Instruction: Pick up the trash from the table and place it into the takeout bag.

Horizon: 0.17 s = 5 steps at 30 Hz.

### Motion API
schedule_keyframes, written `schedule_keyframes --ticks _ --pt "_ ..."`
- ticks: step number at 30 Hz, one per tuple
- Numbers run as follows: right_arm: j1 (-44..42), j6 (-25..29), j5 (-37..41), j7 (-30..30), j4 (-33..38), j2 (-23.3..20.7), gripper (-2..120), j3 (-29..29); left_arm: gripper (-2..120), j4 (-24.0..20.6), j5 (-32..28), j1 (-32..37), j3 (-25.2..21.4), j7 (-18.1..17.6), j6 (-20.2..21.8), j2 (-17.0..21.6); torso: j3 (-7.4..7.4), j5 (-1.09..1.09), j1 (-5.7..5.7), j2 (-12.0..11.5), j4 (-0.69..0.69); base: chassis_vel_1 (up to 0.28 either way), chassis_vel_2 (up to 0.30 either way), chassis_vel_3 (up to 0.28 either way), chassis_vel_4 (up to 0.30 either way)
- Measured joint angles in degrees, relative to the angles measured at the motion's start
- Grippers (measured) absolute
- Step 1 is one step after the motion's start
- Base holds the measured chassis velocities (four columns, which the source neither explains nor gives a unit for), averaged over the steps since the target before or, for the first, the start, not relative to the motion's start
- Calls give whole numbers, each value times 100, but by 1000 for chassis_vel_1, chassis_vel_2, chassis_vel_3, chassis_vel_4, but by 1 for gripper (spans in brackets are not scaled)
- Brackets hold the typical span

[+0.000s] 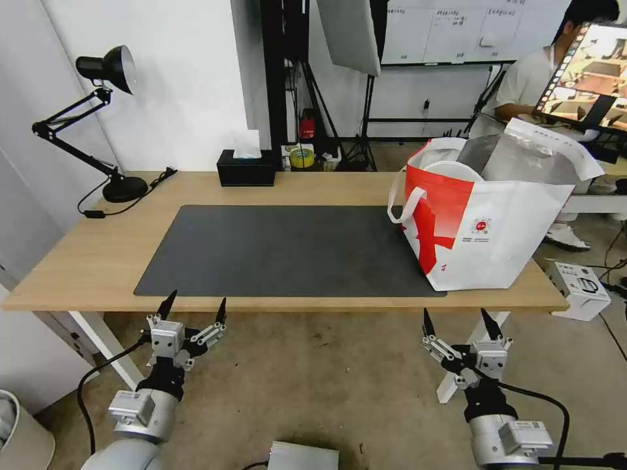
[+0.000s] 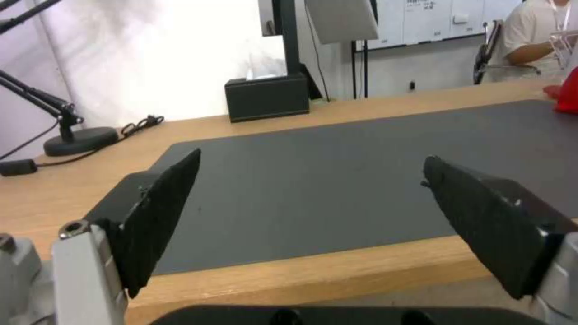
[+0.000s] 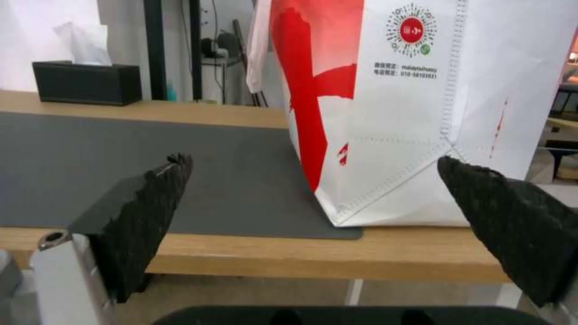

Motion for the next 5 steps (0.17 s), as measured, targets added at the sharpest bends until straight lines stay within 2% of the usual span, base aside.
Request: schedule_keyframes --ticks 5 --pt "0 0 0 0 0 0 100 0 100 -1 0 1 0 -1 2 0 0 0 0 0 0 0 0 0 0"
